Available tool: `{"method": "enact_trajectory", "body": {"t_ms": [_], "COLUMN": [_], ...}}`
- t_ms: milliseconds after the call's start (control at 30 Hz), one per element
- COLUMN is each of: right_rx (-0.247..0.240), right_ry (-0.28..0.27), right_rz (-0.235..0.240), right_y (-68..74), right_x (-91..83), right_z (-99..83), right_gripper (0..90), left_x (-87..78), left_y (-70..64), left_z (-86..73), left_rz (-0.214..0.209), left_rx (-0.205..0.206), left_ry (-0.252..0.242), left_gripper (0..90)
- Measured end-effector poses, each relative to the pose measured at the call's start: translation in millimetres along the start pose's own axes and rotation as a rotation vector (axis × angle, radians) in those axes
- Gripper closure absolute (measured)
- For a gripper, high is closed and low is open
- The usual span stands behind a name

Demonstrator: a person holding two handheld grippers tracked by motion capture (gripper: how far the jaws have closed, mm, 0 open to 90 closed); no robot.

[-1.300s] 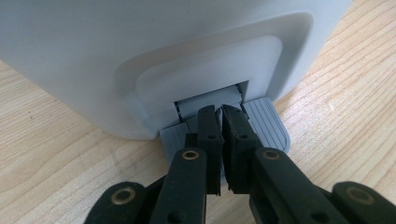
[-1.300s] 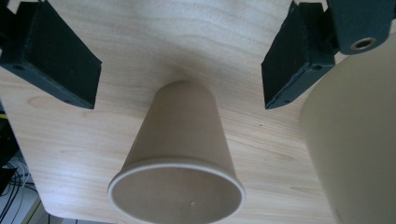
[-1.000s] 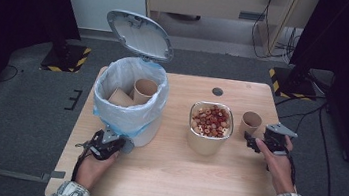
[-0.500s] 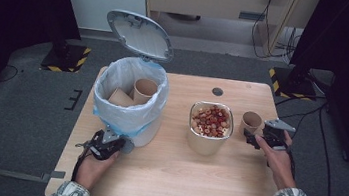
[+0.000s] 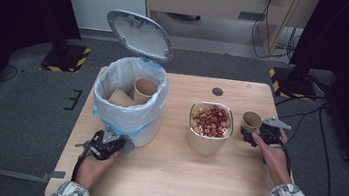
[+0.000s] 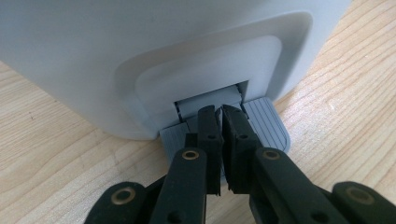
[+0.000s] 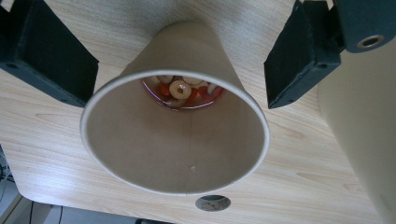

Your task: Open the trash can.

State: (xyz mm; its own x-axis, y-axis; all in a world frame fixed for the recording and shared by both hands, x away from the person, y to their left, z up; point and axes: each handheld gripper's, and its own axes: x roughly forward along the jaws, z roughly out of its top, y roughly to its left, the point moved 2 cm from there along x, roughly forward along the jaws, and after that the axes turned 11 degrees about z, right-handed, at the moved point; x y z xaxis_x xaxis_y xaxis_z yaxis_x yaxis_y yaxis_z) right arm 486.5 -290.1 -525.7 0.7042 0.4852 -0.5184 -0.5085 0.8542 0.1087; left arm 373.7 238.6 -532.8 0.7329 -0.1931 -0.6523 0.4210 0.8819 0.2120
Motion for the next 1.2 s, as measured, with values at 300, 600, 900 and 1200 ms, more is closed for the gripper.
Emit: {"method": "enact_trajectory", "body": {"t_ms": [300,600,900,1200], "right_rx": [-0.011,-0.018,-0.006,-0.008], "right_ry": [0.028,0.029,0.034,0.029], "right_rz": [-0.004,0.0,-0.004,-0.005], "right_y": [-1.2,-1.4,-3.9,-4.0], "right_x": [0.9,4.1,7.3,8.6], "right_z": [9.3,11.2,11.4,12.3], "right_gripper": [9.1,8.5,8.4,8.4], "left_x": [0.0,0.0,0.0,0.0], "left_y": [-0.2,-0.1,0.0,0.1], "left_z": [0.0,0.0,0.0,-0.1], "left_rz": [0.001,0.001,0.0,0.0], "left_rx": [0.001,0.001,0.0,0.0], "left_ry": [0.0,0.0,0.0,0.0], "left_gripper": [85.6,85.6,85.6,85.6]}}
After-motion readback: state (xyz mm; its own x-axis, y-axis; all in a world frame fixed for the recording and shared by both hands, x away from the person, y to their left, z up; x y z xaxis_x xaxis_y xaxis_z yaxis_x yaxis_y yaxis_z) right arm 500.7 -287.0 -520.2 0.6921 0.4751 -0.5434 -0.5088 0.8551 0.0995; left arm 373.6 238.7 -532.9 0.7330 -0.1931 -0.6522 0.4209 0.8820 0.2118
